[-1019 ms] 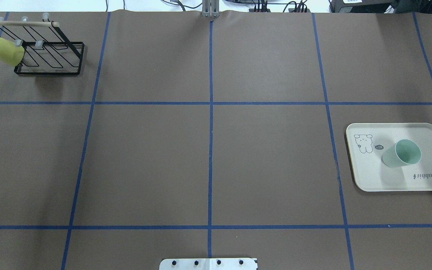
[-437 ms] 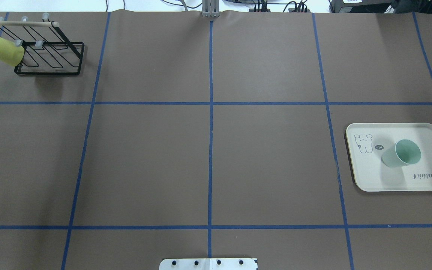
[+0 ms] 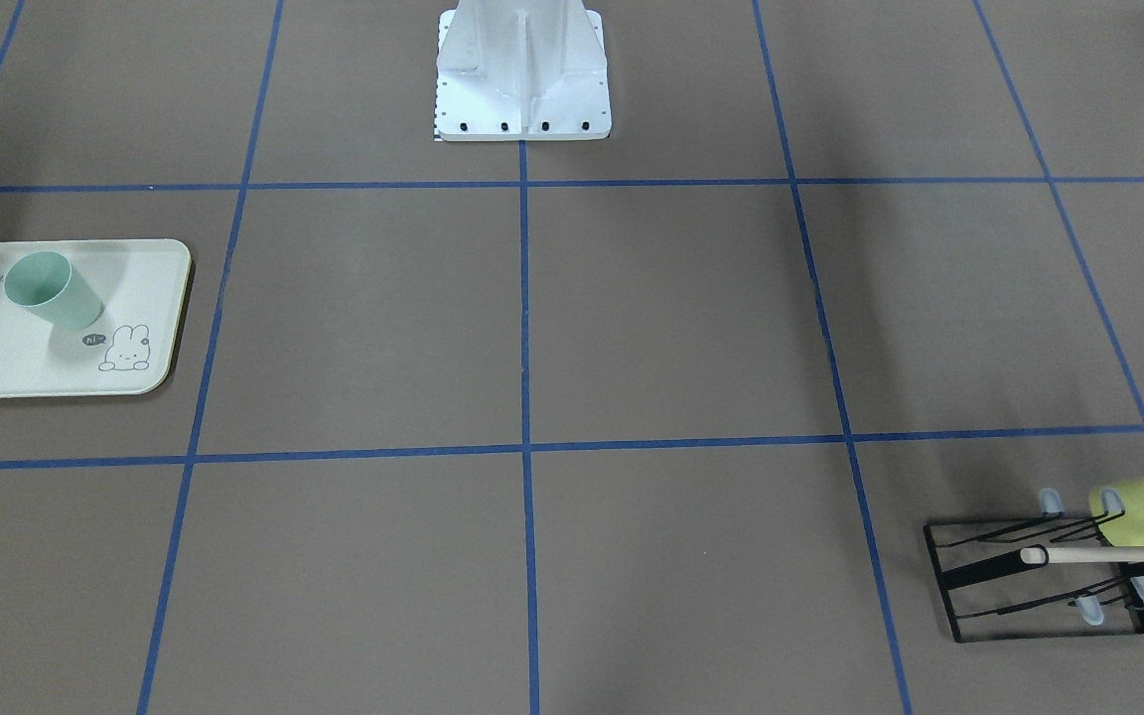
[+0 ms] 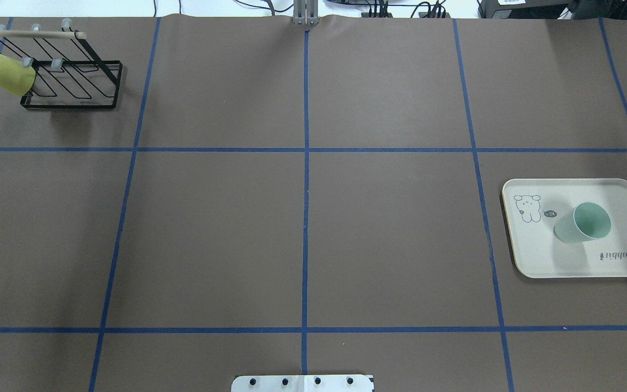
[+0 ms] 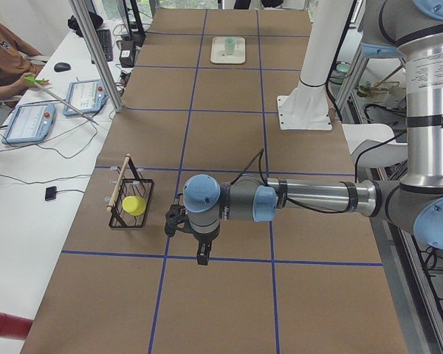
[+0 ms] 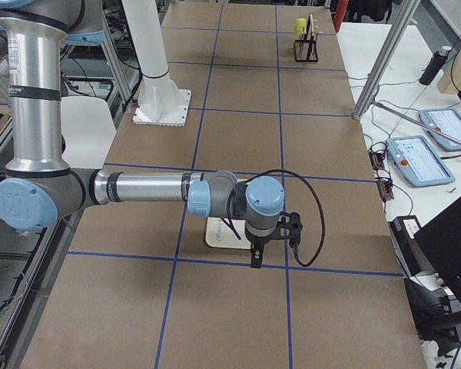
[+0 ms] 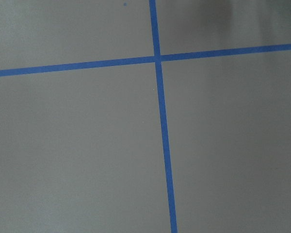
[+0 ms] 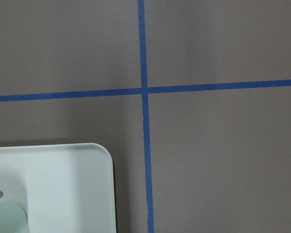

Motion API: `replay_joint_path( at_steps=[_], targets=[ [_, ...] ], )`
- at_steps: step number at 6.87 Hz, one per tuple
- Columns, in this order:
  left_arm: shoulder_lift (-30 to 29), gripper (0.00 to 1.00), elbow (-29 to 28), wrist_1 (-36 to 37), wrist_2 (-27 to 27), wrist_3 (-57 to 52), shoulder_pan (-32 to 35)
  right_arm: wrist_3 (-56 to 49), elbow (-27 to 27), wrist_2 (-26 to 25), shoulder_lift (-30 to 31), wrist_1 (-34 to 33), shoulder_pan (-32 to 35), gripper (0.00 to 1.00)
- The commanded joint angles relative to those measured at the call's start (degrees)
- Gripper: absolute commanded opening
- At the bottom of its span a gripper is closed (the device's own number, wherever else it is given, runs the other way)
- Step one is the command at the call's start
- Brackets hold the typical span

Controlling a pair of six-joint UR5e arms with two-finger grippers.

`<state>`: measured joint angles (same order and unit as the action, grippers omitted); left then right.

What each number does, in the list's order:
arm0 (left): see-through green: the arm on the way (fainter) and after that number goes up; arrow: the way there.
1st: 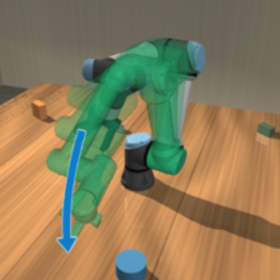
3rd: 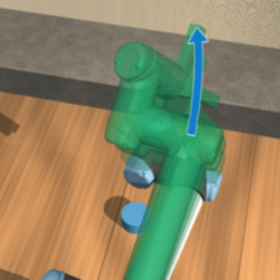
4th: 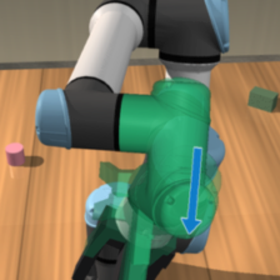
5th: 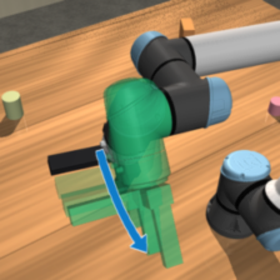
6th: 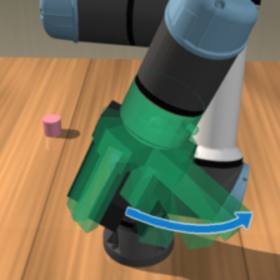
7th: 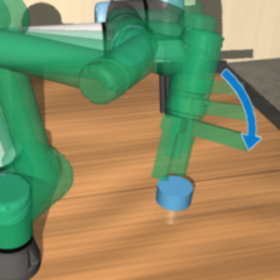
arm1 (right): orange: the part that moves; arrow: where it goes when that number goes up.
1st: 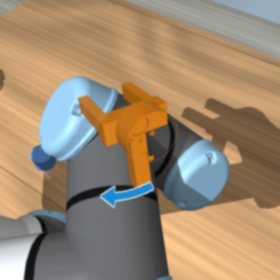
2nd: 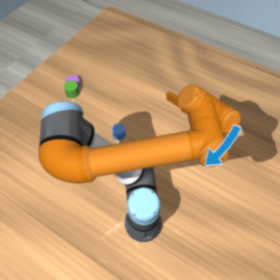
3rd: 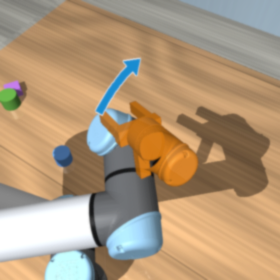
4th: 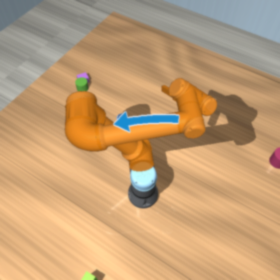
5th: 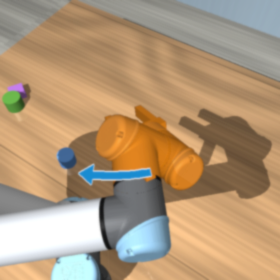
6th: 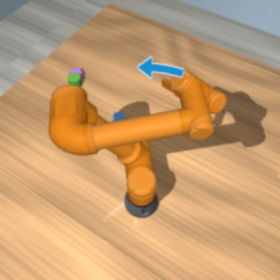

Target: Left arm grabs green cup and hands to right arm on tray

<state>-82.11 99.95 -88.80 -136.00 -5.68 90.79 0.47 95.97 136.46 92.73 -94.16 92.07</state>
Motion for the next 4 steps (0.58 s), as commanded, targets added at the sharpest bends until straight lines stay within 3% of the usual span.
replay_joint_path(
  at_steps=[1, 4],
  targets=[
    [-0.2, 1.00, -0.1, 0.0, 1.4, 0.0, 0.0, -0.1, -0.1, -0.3, 0.0, 0.1, -0.7, 0.99],
    [-0.1, 1.00, -0.2, -0.1, 1.4, 0.1, 0.0, -0.4, -0.2, -0.3, -0.2, 0.1, -0.7, 0.99]
  ],
)
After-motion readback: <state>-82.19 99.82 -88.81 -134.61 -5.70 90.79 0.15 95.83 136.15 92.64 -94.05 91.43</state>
